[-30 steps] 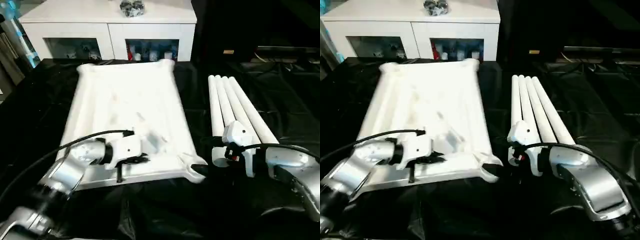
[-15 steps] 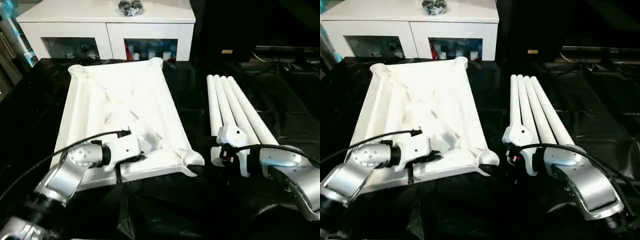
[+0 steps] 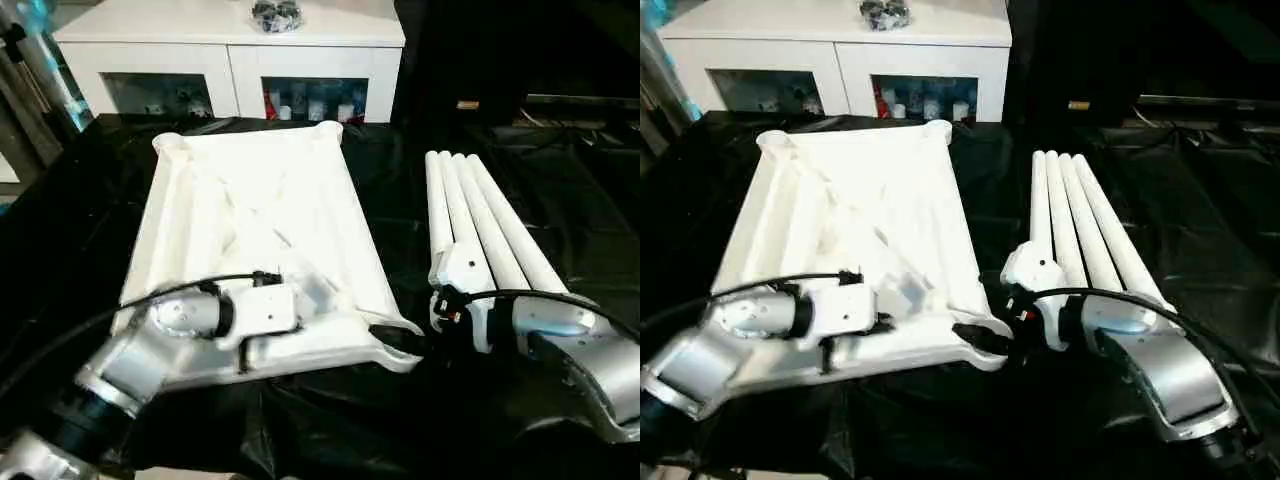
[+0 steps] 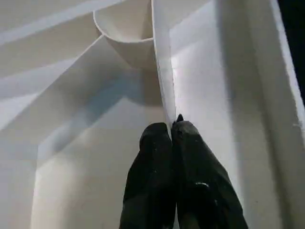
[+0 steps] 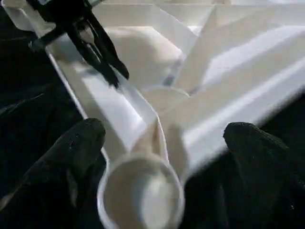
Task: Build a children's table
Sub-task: Move table base
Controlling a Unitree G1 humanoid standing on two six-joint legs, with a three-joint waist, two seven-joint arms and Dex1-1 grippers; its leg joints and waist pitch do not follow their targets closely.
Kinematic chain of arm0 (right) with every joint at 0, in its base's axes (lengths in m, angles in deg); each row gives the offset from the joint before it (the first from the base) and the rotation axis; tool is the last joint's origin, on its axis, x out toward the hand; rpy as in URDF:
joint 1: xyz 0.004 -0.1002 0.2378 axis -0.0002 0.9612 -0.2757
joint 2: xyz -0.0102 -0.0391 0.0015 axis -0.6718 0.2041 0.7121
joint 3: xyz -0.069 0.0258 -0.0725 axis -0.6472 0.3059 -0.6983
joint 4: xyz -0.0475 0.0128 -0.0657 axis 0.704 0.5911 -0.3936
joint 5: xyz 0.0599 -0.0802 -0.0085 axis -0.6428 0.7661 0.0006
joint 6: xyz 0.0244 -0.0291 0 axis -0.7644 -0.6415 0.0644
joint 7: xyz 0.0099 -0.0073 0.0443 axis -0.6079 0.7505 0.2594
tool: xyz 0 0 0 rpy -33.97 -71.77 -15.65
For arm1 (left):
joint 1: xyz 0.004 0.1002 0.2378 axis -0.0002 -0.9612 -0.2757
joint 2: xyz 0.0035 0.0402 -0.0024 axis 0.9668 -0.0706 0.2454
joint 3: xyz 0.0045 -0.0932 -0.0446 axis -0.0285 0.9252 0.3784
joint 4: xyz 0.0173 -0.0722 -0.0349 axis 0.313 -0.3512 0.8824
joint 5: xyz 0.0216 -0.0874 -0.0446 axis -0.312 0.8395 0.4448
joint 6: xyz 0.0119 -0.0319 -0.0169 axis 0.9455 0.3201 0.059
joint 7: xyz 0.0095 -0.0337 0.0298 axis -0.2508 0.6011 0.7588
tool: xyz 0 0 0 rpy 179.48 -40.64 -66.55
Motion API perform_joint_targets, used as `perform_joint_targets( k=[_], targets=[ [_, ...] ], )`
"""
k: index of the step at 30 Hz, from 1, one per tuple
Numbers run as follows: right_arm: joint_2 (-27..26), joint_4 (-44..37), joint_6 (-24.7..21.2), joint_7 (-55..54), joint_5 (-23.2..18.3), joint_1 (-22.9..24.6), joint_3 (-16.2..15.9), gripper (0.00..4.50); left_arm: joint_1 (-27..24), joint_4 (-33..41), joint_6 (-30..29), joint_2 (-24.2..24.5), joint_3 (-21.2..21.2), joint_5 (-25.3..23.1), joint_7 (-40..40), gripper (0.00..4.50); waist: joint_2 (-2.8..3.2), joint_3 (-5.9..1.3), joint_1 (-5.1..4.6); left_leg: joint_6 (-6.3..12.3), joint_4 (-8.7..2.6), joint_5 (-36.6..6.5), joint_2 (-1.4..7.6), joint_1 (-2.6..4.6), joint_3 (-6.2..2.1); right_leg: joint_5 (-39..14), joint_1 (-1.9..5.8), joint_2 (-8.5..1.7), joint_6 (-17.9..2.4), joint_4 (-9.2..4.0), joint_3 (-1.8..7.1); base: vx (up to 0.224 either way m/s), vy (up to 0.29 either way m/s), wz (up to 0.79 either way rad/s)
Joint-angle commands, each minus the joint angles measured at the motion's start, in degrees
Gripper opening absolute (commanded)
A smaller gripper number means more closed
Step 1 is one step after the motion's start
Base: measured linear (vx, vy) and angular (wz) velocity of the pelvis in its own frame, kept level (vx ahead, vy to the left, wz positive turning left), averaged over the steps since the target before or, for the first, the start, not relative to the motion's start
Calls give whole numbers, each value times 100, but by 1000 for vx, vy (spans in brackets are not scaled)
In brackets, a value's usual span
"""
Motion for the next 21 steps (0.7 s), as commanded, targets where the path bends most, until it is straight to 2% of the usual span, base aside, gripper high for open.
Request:
perform_joint_targets(
  k=[1,5,7,8,11,12,17,19,21],
  targets=[
    [17,-105,27,-51,14,17,28,450,242,35,92,149,291,-161,-167,6,51,-383,18,300,-424,-562,338,119,-172,815,279,-478,-1602,-332,260,0,0,0],
    [5,-108,32,-76,23,55,63,450,379,-69,159,277,334,-311,-324,6,64,-362,4,200,-450,-754,344,129,-175,403,268,-469,-1567,-366,261,0,0,0],
    [-3,-106,31,-84,26,57,68,450,415,-94,162,288,342,-329,-353,6,64,-363,-1,174,-448,-774,339,131,-175,361,267,-469,-1565,-364,262,0,0,0],
    [-20,-105,30,-107,25,54,69,450,482,-157,164,323,346,-350,-372,6,83,-358,-13,148,-453,-816,332,125,-178,294,269,-471,-1557,-374,261,0,0,0],
    [-37,-101,39,-131,22,49,64,450,530,-255,198,329,355,-348,-421,6,88,-358,-50,145,-457,-833,326,104,-190,263,284,-475,-1557,-376,255,0,0,0],
    [-40,-96,44,-138,25,47,62,450,538,-278,202,319,355,-344,-430,6,114,-356,-49,142,-456,-846,328,109,-192,244,276,-477,-1560,-375,255,0,0,0],
    [-62,-83,60,-187,48,31,55,450,563,-547,310,99,360,-367,-710,6,109,-363,-54,172,-442,-828,327,113,-184,305,272,-471,-1594,-382,256,0,0,0],
    [-59,-94,53,-192,47,32,57,450,560,-559,326,84,362,-340,-709,43,107,-365,-52,175,-446,-804,329,104,-190,302,281,-475,-1584,-378,253,0,0,0],
    [-49,-113,42,-201,49,36,65,450,523,-496,262,90,372,-244,-592,53,102,-367,-61,186,-446,-779,327,102,-190,308,280,-470,-1575,-375,252,0,0,0]
  ],
)
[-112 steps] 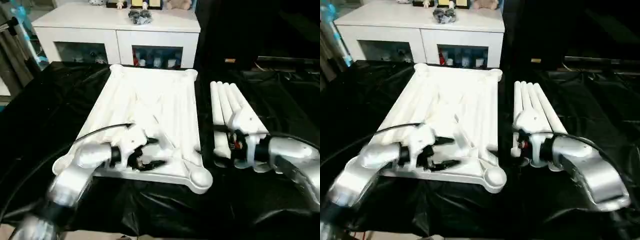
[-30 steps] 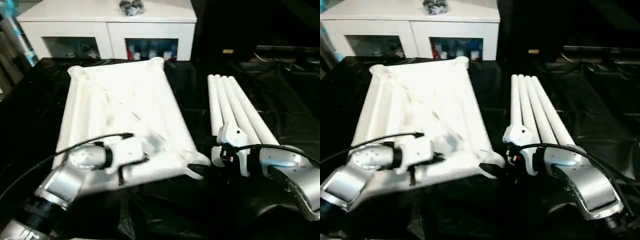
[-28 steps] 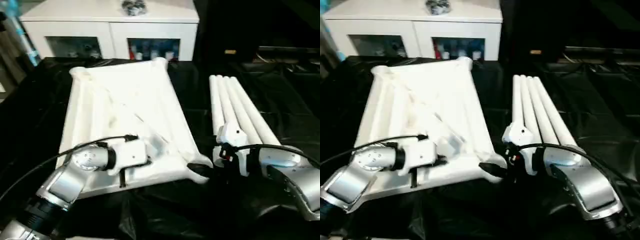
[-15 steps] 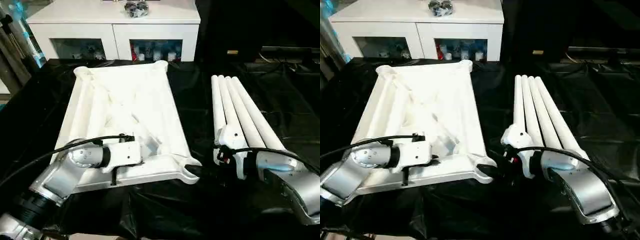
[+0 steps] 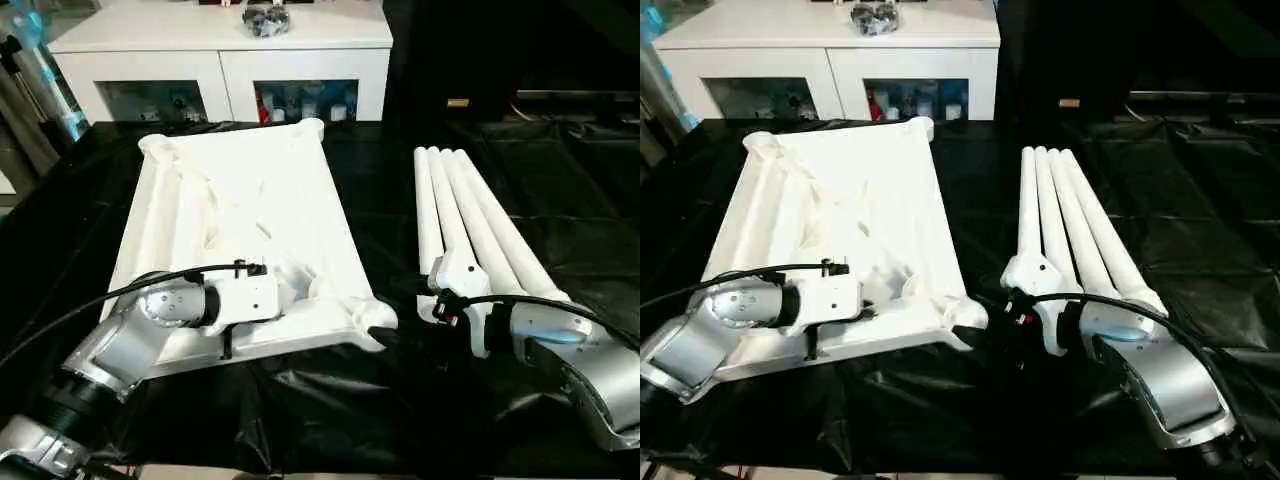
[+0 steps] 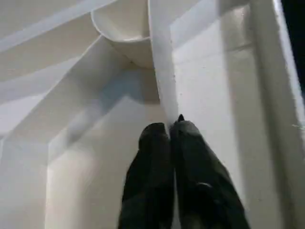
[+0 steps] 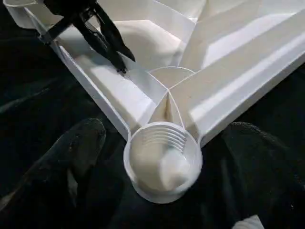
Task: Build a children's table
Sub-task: Move table base, then pick table leg
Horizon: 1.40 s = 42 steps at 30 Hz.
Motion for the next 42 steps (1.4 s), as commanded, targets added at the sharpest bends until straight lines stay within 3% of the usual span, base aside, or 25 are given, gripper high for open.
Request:
perform_joint_targets(
  k=[1,2,3,6,7,8,9,11,13,14,16,17,20,21,22,23,25,29,30,31,32,35,36,42],
  targets=[
    [41,-135,21,-33,38,-4,83,450,181,209,-162,140,406,128,-59,58,41,-387,42,248,-441,-813,320,94,-172,255,276,-475,-1550,-413,269,0,0,0],
    [71,-145,15,-26,29,5,112,450,59,449,-341,118,499,423,144,69,-30,-392,46,274,-439,-747,324,93,-163,259,281,-482,-1570,-405,273,0,0,0],
    [71,-145,15,-26,29,5,112,450,59,449,-341,118,499,423,144,94,7,-386,63,282,-440,-714,329,96,-161,199,264,-488,-1601,-404,269,0,0,0],
    [136,-147,14,8,24,12,151,450,-144,850,-646,68,637,824,347,102,8,-376,63,282,-444,-791,327,98,-157,39,261,-480,-1586,-416,268,0,0,0],
    [156,-142,16,17,27,7,160,450,-188,927,-676,56,660,879,353,102,-20,-373,68,299,-445,-753,332,97,-158,23,260,-489,-1584,-413,272,0,0,0],
    [174,-130,9,-5,37,-30,195,450,-254,1055,-788,38,711,969,352,129,-78,-364,54,326,-451,-751,334,100,-140,-35,250,-472,-1559,-435,274,0,0,0],
    [170,-124,-12,-43,38,-72,226,450,-284,1129,-865,28,755,1024,339,137,-39,-372,70,348,-440,-697,328,96,-144,-42,251,-478,-1540,-419,275,0,0,0],
    [112,-126,-126,-169,29,-191,274,450,-307,1299,-1046,21,873,1154,298,138,-97,-372,50,380,-439,-623,320,98,-128,-67,242,-461,-1490,-423,273,0,0,0],
    [94,-126,-164,-210,29,-228,284,450,-313,1361,-1118,20,908,1205,290,161,-78,-368,53,384,-440,-627,319,97,-135,-164,238,-464,-1465,-432,270,0,0,0],
    [-55,-13,-444,-438,10,-423,338,450,-354,1523,-1320,-21,1028,1370,254,174,-132,-361,33,381,-445,-625,314,94,-126,-186,241,-454,-1464,-430,270,0,0,0],
    [-317,246,-902,-883,40,-735,442,450,-417,1720,-1584,-106,1167,1547,187,181,-120,-358,14,380,-450,-517,292,85,-133,-300,233,-460,-1502,-422,260,0,0,0],
    [-553,527,-1143,-1250,81,-979,571,450,-447,1794,-1670,-189,1222,1584,87,183,-128,-349,-32,280,-453,-625,281,103,-125,-574,211,-450,-1505,-457,253,0,0,0],
    [-697,709,-1269,-1475,112,-1125,657,450,-469,1853,-1739,-242,1256,1593,27,207,-126,-351,-10,159,-461,-711,291,116,-113,-604,210,-425,-1365,-463,271,0,0,0],
    [-891,997,-1410,-1758,146,-1352,769,450,-486,1921,-1824,-352,1287,1631,-70,222,-163,-363,-11,146,-453,-641,291,126,-104,-451,203,-428,-1353,-434,280,0,0,0],
    [-1087,1369,-1543,-2086,202,-1626,903,450,-495,2059,-1988,-488,1300,1759,-140,222,-248,-362,-41,163,-461,-577,275,110,-91,-414,211,-425,-1389,-441,276,0,0,0],
    [-1226,1733,-1621,-2324,256,-1874,987,450,-498,2191,-2134,-621,1315,1902,-198,237,-200,-373,20,131,-446,-489,292,123,-93,-421,201,-447,-1368,-446,277,0,0,0],
    [-1339,2114,-1686,-2545,329,-2124,1042,450,-493,2322,-2296,-741,1323,2059,-252,247,-208,-366,-16,88,-453,-447,270,101,-95,-366,201,-442,-1463,-416,271,0,0,0],
    [-1516,2870,-1802,-2913,455,-2585,1104,450,-490,2531,-2545,-861,1315,2291,-274,269,-225,-369,13,55,-448,-416,268,103,-78,-193,214,-417,-1371,-412,272,0,0,0],
    [-1582,3195,-1795,-3111,537,-2762,1122,450,-498,2590,-2604,-877,1297,2307,-280,279,-269,-379,9,68,-442,-312,265,93,-73,-92,230,-431,-1379,-393,274,0,0,0],
    [-1582,3195,-1795,-3111,537,-2762,1122,450,-498,2590,-2604,-877,1297,2307,-280,279,-262,-378,12,79,-443,-285,259,88,-72,-78,240,-429,-1372,-403,271,0,0,0],
    [-1663,3674,-1889,-3367,687,-3030,1103,450,-514,2672,-2686,-884,1264,2298,-296,299,-302,-375,10,78,-442,-258,269,92,-62,-45,233,-423,-1358,-403,274,0,0,0],
    [-1766,4035,-2020,-3542,754,-3226,1150,450,-553,2762,-2815,-869,1246,2293,-297,304,-280,-367,-1,19,-445,-293,270,103,-65,-100,220,-417,-1378,-394,266,0,0,0],
    [-1813,4163,-2085,-3560,751,-3293,1174,450,-590,2830,-2881,-844,1226,2312,-253,304,-326,-363,-2,0,-450,-324,275,102,-57,-88,230,-419,-1355,-401,271,0,0,0],
    [-1981,4940,-2245,-3708,687,-3641,1321,450,-674,3116,-3201,-780,1166,2526,-300,304,-316,-360,4,-50,-447,-330,270,103,-51,48,227,-413,-1360,-380,272,0,0,0]
  ],
)
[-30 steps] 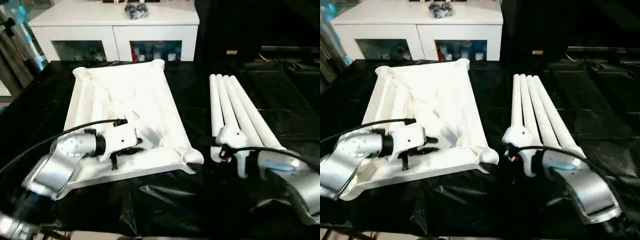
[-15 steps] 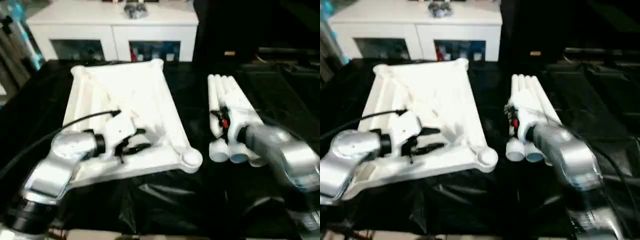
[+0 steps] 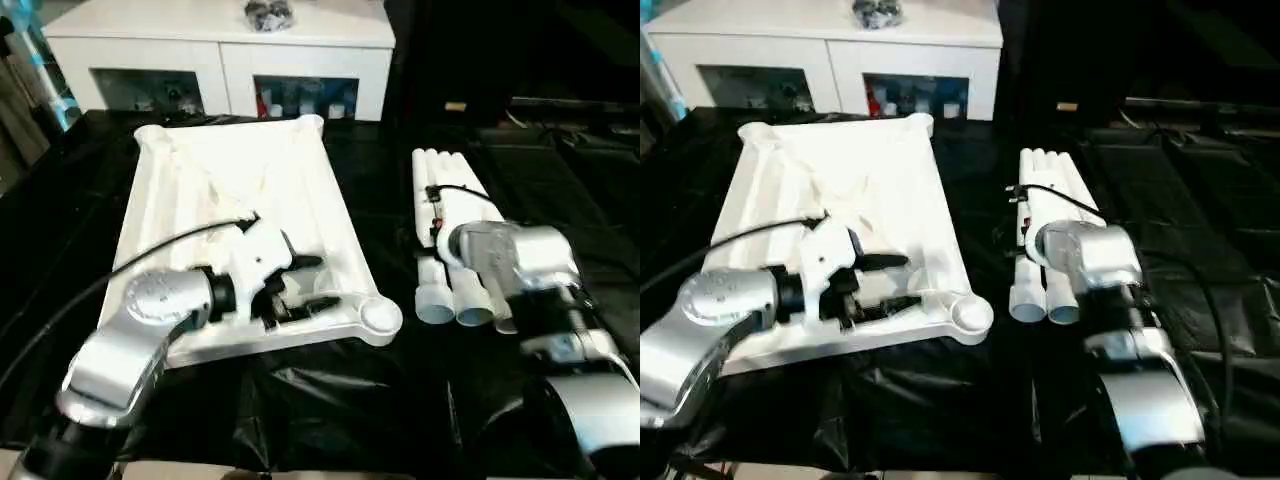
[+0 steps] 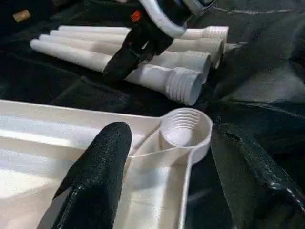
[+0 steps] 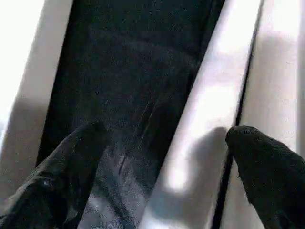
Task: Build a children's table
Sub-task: Pick table leg
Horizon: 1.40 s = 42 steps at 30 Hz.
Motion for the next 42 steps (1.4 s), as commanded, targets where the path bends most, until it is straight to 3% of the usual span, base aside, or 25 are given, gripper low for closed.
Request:
perform_joint_targets(
  k=[1,10,13,23,34,35,38,39,42],
  targets=[
    [-36,276,-127,80,-108,-166,141,450,19,140,-119,69,-40,62,-34,304,-23,-397,-8,-63,-423,-412,272,114,-65,23,240,-418,-1352,-369,274,0,0,0],
    [-38,940,-393,77,-56,-347,180,450,47,231,-342,94,-97,150,3,304,-25,-399,-8,-143,-427,-440,267,111,-67,58,253,-417,-1349,-372,271,0,0,0],
    [-53,1256,-418,104,-96,-460,321,411,60,285,-466,129,-140,245,9,306,-29,-402,-5,-127,-426,-403,271,103,-70,155,258,-411,-1395,-350,262,0,0,0],
    [-44,1592,-325,102,-49,-563,348,313,99,342,-562,180,-183,327,-43,306,-34,-393,-3,-146,-429,-473,273,104,-65,-29,248,-419,-1354,-370,265,0,0,0],
    [-2,1709,-236,-39,-142,-611,622,234,178,204,-516,126,-181,238,-201,306,-26,-400,-2,-167,-425,-489,270,107,-65,27,255,-412,-1359,-367,260,0,0,0],
    [12,1678,-232,-34,-165,-598,678,221,210,84,-454,65,-163,147,-336,306,7,-398,-13,-177,-423,-504,266,104,-64,57,253,-405,-1354,-374,262,0,0,0],
    [61,1514,-158,16,-215,-523,762,198,333,-155,-373,-112,-91,59,-574,306,-7,-406,-8,-167,-420,-482,266,108,-63,120,262,-408,-1368,-370,262,0,0,0],
    [91,1374,-108,71,-251,-463,790,187,430,-261,-371,-251,-2,85,-714,306,38,-417,7,-156,-412,-428,267,105,-75,221,272,-418,-1390,-352,261,0,0,0],
    [106,808,325,318,-431,-227,948,184,724,-539,-352,-606,234,171,-1091,306,-2,-423,33,-104,-405,-385,274,108,-61,445,285,-411,-1382,-364,268,0,0,0]
  ],
)
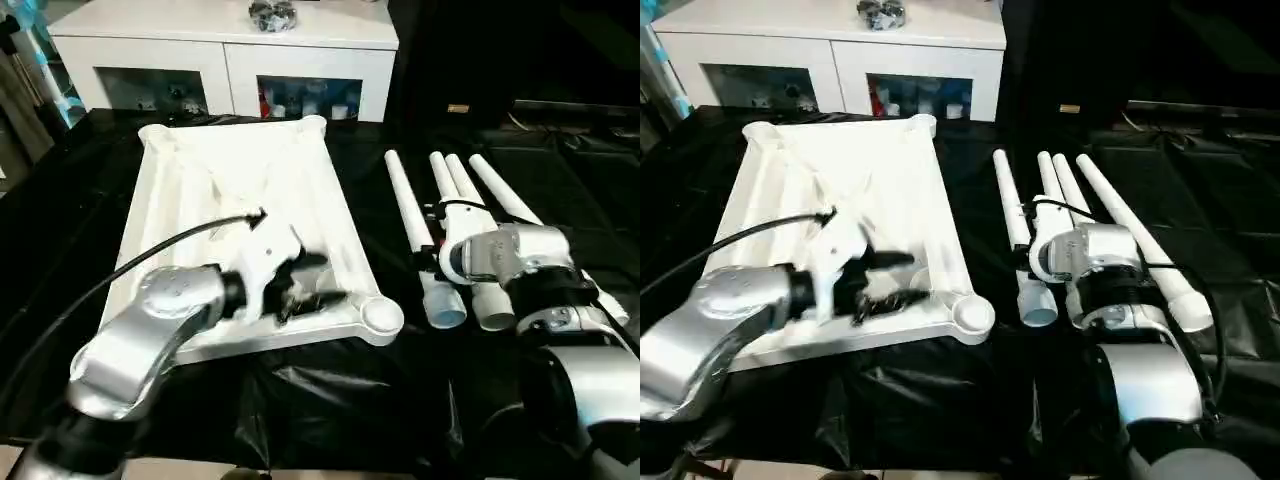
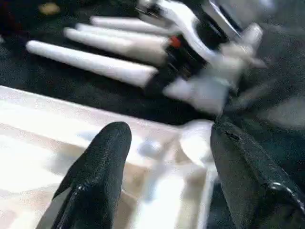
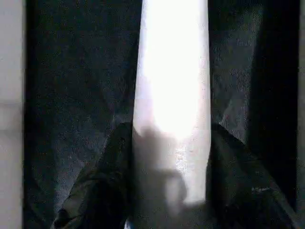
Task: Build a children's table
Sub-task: Pick table leg
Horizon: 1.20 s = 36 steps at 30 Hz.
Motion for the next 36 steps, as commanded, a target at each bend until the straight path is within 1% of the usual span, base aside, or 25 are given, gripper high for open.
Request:
perform_joint_targets(
  k=[1,2,3,4,5,6,8,9,11,12,13,14,16,18,19,21,23,24,26,27,29,30,32,35,36],
  targets=[
    [57,-554,416,223,-206,88,183,183,247,-152,54,-171,246,95,-301,306,-5,-432,9,-48,-403,-324,276,102,-76,550,307,-427,-1414,-346,263,0,0,0],
    [45,-931,619,442,-377,238,293,183,456,-352,-23,-466,452,193,-604,306,-2,-425,12,6,-395,-304,267,92,-67,608,306,-423,-1418,-359,265,0,0,0],
    [53,-1167,635,611,-520,326,372,183,618,-520,-106,-694,613,253,-864,306,-18,-432,28,74,-377,-327,267,110,-55,703,318,-417,-1422,-367,281,0,0,0],
    [60,-1313,628,721,-611,380,420,183,721,-629,-161,-840,715,289,-1033,306,-29,-435,27,115,-385,-284,270,100,-73,729,335,-421,-1452,-360,271,0,0,0],
    [82,-1541,544,904,-772,473,492,183,902,-859,-333,-1123,980,400,-1385,306,-4,-433,21,209,-373,-229,258,83,-62,771,331,-415,-1514,-365,269,0,0,0],
    [109,-1757,510,1092,-898,572,521,183,1048,-1047,-411,-1351,1208,530,-1645,306,-4,-433,21,209,-373,-229,258,83,-62,771,331,-415,-1514,-365,269,0,0,0],
    [157,-2127,478,1399,-1077,752,523,183,1250,-1294,-483,-1651,1516,750,-1940,306,-30,-443,51,337,-365,-194,263,78,-87,826,360,-432,-1593,-374,259,0,0,0],
    [237,-2769,502,1910,-1328,1073,428,183,1484,-1528,-525,-1937,1817,1103,-2105,306,0,-437,61,393,-347,-270,240,77,-73,812,364,-414,-1576,-403,258,0,0,0],
    [265,-3015,541,2097,-1429,1202,386,183,1564,-1600,-542,-2027,1909,1212,-2142,306,-20,-447,89,507,-357,-215,264,68,-97,881,368,-434,-1615,-388,252,0,0,0],
    [365,-3604,490,2534,-1736,1515,302,183,1720,-1716,-540,-2165,1943,1352,-2068,306,-30,-453,85,528,-355,-201,270,63,-105,865,371,-442,-1624,-381,247,0,0,0],
    [401,-3818,442,2690,-1871,1629,278,183,1768,-1740,-550,-2226,1951,1431,-2005,306,-28,-447,125,579,-347,-251,286,94,-98,755,354,-447,-1599,-408,255,0,0,0],
    [463,-4182,367,2945,-2087,1820,232,183,1861,-1785,-616,-2342,1983,1573,-1939,306,-24,-441,143,609,-358,-234,293,84,-109,686,359,-453,-1605,-408,249,0,0,0],
    [514,-4594,281,3268,-2385,2015,197,183,1951,-1862,-693,-2464,1998,1679,-1915,306,-30,-427,146,614,-365,-296,308,86,-106,517,339,-459,-1596,-427,255,0,0,0],
    [535,-4752,179,3380,-2534,2086,205,183,1994,-1909,-737,-2509,2007,1696,-1945,306,-32,-404,165,586,-380,-417,306,93,-111,206,323,-455,-1561,-457,251,0,0,0],
    [546,-4823,64,3406,-2621,2115,219,183,2023,-1934,-797,-2547,2012,1768,-1945,306,-18,-404,169,551,-379,-455,313,102,-114,95,312,-470,-1562,-467,253,0,0,0],
    [560,-4925,12,3470,-2688,2153,204,183,2045,-1927,-926,-2600,2041,1920,-1930,306,-39,-384,169,422,-395,-577,299,106,-107,-273,306,-462,-1489,-509,255,0,0,0],
    [579,-5083,-1,3563,-2751,2219,151,183,2057,-1892,-1059,-2670,2094,2139,-1927,306,-37,-387,166,374,-399,-544,299,97,-114,-314,306,-459,-1428,-510,255,0,0,0],
    [612,-5179,-9,3606,-2834,2275,119,183,2077,-1889,-1168,-2717,2168,2332,-1916,323,-43,-391,164,362,-397,-510,293,87,-118,-281,311,-461,-1417,-508,255,0,0,0],
    [621,-5200,-9,3614,-2853,2287,111,183,2084,-1888,-1197,-2738,2204,2384,-1934,332,-43,-389,168,371,-397,-471,291,81,-119,-230,311,-461,-1412,-506,254,0,0,0],
    [660,-5233,-6,3636,-2854,2308,62,183,2097,-1866,-1243,-2760,2248,2473,-1940,342,-69,-394,168,391,-394,-436,290,81,-116,-186,314,-459,-1405,-498,254,0,0,0],
    [680,-5256,-6,3615,-2818,2308,-7,183,2103,-1808,-1260,-2777,2258,2505,-1987,352,-63,-388,162,417,-398,-408,289,74,-120,-188,311,-457,-1372,-504,253,0,0,0],
    [678,-5256,14,3599,-2784,2300,-43,183,2104,-1786,-1257,-2785,2260,2494,-2033,365,-84,-389,162,418,-396,-412,289,76,-115,-200,313,-462,-1366,-510,254,0,0,0],
    [643,-5237,30,3538,-2737,2269,-66,183,2109,-1780,-1257,-2815,2302,2533,-2154,378,-75,-382,160,418,-400,-420,293,76,-116,-279,305,-464,-1348,-514,254,0,0,0],
    [640,-5233,47,3515,-2710,2260,-82,183,2116,-1791,-1246,-2813,2325,2518,-2258,390,-69,-377,156,388,-407,-451,296,76,-120,-362,301,-462,-1308,-526,253,0,0,0],
    [648,-5229,81,3479,-2672,2254,-124,183,2128,-1803,-1262,-2822,2390,2570,-2358,370,-75,-376,157,375,-407,-456,294,78,-119,-370,300,-464,-1291,-530,257,0,0,0]
  ],
)
